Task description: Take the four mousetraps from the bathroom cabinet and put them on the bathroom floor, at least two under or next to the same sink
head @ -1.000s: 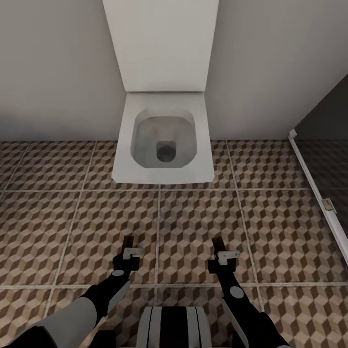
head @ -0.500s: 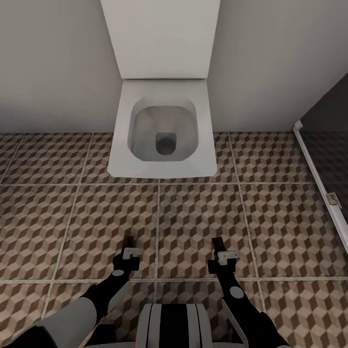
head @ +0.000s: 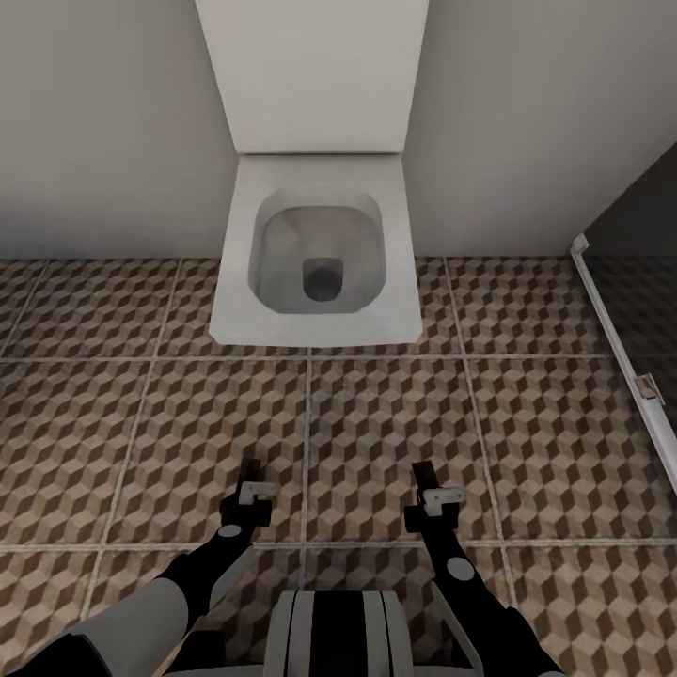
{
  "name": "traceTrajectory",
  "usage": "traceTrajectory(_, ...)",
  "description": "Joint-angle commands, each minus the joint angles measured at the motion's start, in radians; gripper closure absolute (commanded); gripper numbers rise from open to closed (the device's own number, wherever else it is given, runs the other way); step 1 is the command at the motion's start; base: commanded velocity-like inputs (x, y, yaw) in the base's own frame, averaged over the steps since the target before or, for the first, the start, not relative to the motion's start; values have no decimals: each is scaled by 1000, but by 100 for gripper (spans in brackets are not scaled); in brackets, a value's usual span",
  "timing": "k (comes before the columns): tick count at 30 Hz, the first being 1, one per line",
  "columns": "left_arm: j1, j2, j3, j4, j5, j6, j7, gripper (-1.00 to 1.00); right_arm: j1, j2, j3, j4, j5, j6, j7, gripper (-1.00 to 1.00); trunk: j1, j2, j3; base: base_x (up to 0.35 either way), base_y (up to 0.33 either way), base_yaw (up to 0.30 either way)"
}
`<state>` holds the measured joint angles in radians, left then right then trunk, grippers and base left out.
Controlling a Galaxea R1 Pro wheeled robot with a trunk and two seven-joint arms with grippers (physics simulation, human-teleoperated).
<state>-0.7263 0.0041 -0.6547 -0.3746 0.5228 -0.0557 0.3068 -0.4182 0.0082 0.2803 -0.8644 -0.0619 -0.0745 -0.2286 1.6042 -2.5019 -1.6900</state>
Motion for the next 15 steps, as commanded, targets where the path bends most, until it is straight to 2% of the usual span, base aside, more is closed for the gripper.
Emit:
traceTrajectory(1,-1,0,-8,0,8,-4,5,100,-1,-1,3,1,-9,-5,-3,100,0,0,0,0,0,0)
traceTrajectory(7,-1,0,-8,0,8,-4,5,100,-1,-1,3,2,-9,-5,-3,100,0,0,0,27,34,0)
traceTrajectory(15,-1,0,-8,0,8,-4,5,100,-1,-1,3,3,-9,-5,-3,100,0,0,0,181,217,0)
